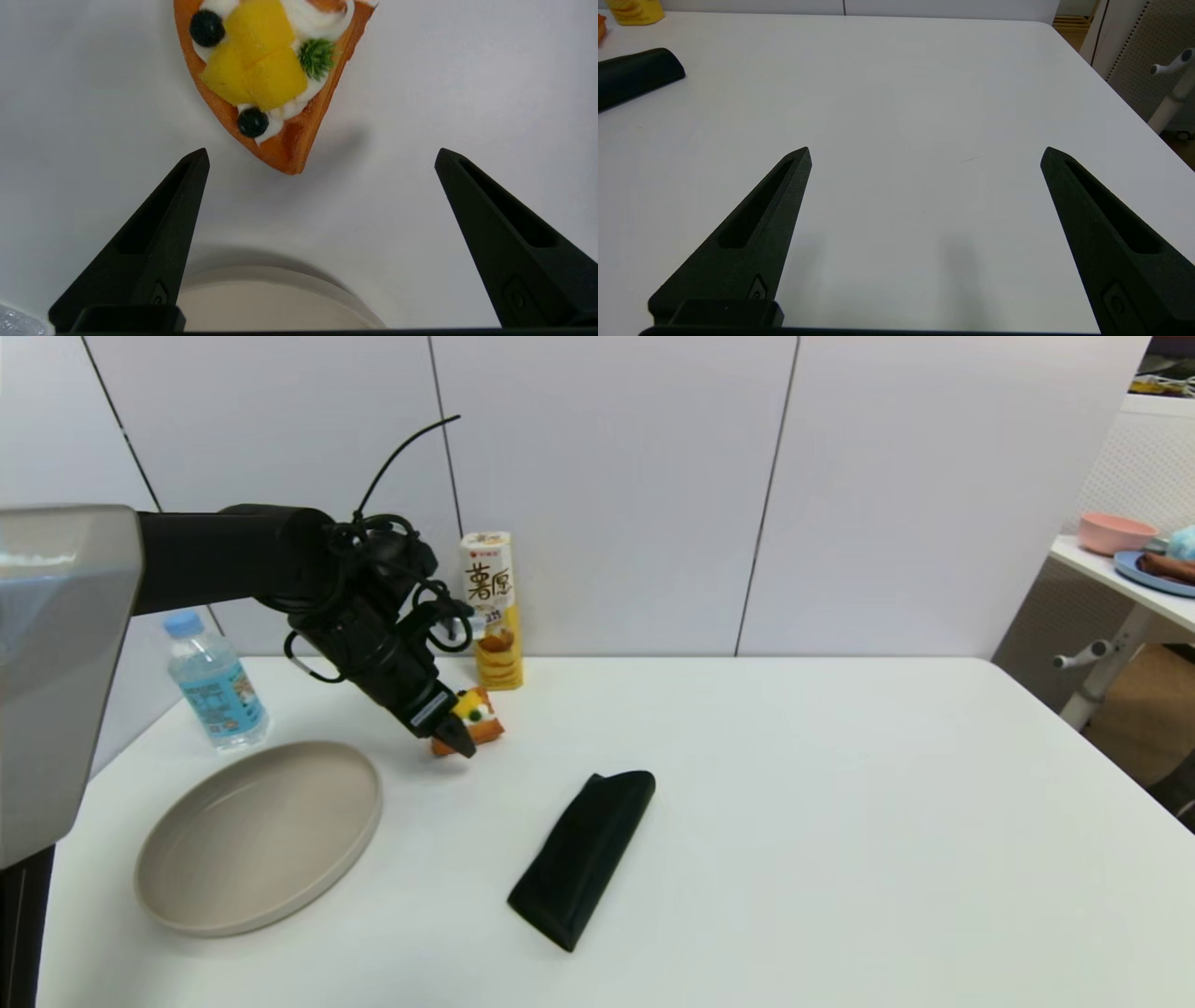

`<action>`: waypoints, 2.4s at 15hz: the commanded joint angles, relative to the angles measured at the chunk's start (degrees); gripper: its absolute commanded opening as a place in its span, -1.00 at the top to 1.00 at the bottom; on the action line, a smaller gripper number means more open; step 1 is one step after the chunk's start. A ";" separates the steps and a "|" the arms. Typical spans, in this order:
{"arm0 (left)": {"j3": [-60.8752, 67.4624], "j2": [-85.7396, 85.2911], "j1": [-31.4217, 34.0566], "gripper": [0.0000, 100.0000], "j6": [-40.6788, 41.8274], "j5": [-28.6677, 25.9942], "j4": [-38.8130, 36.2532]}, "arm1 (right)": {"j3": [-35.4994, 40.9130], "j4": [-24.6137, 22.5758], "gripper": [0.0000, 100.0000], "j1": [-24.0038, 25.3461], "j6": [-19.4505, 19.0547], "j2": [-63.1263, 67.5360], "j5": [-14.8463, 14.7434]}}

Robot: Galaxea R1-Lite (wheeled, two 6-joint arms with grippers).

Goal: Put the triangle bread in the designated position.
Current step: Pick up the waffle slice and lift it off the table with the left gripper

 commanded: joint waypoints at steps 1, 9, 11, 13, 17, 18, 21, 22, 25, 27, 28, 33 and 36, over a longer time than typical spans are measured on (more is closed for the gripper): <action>-0.10 0.70 -0.33 -1.00 -3.15 0.15 -1.05 | 0.09 0.01 -1.00 0.02 -0.02 0.00 0.02; -0.37 1.58 -0.59 -1.00 -11.15 0.50 -2.19 | 0.09 0.01 -1.00 0.02 -0.02 0.00 0.02; -0.45 1.84 -0.50 -1.00 -11.85 0.76 -2.37 | 0.09 0.01 -1.00 0.02 -0.02 0.00 0.02; -0.45 2.63 -0.33 -1.00 -11.94 0.76 -4.21 | 0.09 0.01 -1.00 0.02 -0.02 0.00 0.02; -0.10 3.60 0.03 -1.00 -12.29 0.85 -5.97 | 0.09 0.01 -1.00 0.02 -0.02 0.09 0.02; -0.10 4.13 0.11 -1.00 -12.38 0.85 -5.97 | 0.09 0.01 -1.00 0.02 -0.02 0.00 0.02; -0.28 5.01 0.47 -1.00 -12.73 0.85 -6.24 | 0.09 0.01 -1.00 0.02 -0.02 0.00 0.02; -0.37 5.27 0.91 -1.00 -12.64 0.85 -6.67 | 0.09 0.01 -1.00 0.02 -0.02 0.00 0.02; -0.37 6.41 0.91 -1.00 -12.64 0.85 -9.14 | 0.09 0.01 -1.00 0.02 -0.02 0.00 0.02; -0.45 6.76 0.91 -1.00 -12.73 0.85 -9.22 | 0.09 0.01 -1.00 0.02 -0.02 0.00 0.02; -0.45 6.85 0.91 -1.00 -12.73 0.85 -9.14 | 0.09 0.01 -1.00 0.02 -0.02 0.00 0.02; -0.45 7.12 0.91 -1.00 -12.29 0.67 -9.14 | 0.09 0.01 -1.00 0.02 -0.02 0.00 0.02; -0.54 7.03 0.91 -1.00 -12.20 0.76 -9.14 | 0.09 0.01 -1.00 0.02 -0.02 0.00 0.02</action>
